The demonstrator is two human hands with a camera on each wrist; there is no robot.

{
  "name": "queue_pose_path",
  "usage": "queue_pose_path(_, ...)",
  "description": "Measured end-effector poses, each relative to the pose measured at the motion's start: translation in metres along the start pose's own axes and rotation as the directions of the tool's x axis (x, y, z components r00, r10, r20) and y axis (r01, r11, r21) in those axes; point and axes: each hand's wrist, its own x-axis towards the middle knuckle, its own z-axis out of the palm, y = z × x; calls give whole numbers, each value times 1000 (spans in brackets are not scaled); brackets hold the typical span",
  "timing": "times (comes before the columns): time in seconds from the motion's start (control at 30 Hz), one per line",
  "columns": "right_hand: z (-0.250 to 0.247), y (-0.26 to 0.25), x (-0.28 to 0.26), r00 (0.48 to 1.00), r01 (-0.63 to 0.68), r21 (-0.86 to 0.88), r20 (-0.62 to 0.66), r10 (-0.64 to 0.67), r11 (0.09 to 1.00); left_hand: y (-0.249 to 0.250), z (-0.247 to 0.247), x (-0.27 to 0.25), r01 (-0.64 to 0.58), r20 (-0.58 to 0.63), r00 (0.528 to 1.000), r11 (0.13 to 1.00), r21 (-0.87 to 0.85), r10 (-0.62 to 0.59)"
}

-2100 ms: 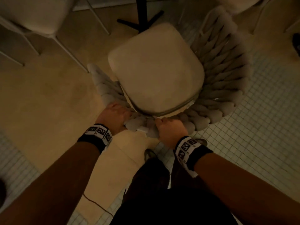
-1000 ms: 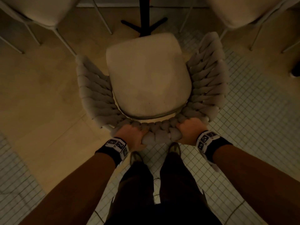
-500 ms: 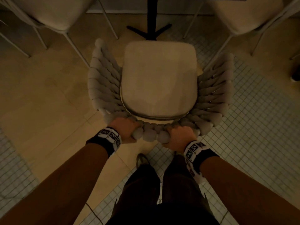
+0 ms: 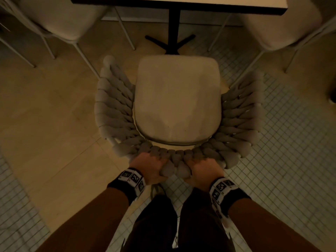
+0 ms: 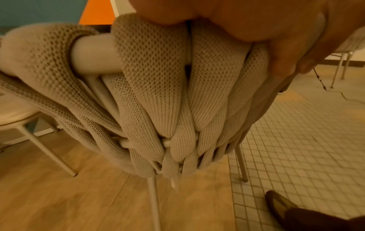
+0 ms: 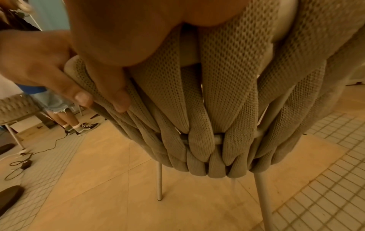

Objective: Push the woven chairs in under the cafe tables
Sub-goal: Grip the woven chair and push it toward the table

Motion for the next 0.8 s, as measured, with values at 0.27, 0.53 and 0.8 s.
queue_pose_path(0.27,-39,27,57,1000,12,57,2,-12,998,-26,-58,31,28,-112,993,999,38,-24)
queue_pose_path(0.53,-31,27,55,1000,-20,60,-15,21,998,-23,-55,31,45,-118,992,998,54,-38)
queue_pose_path(0.8,-28,31,63,1000,2,26,10,-2,1000,-24,-59,29,64,-127,990,997,46,-57)
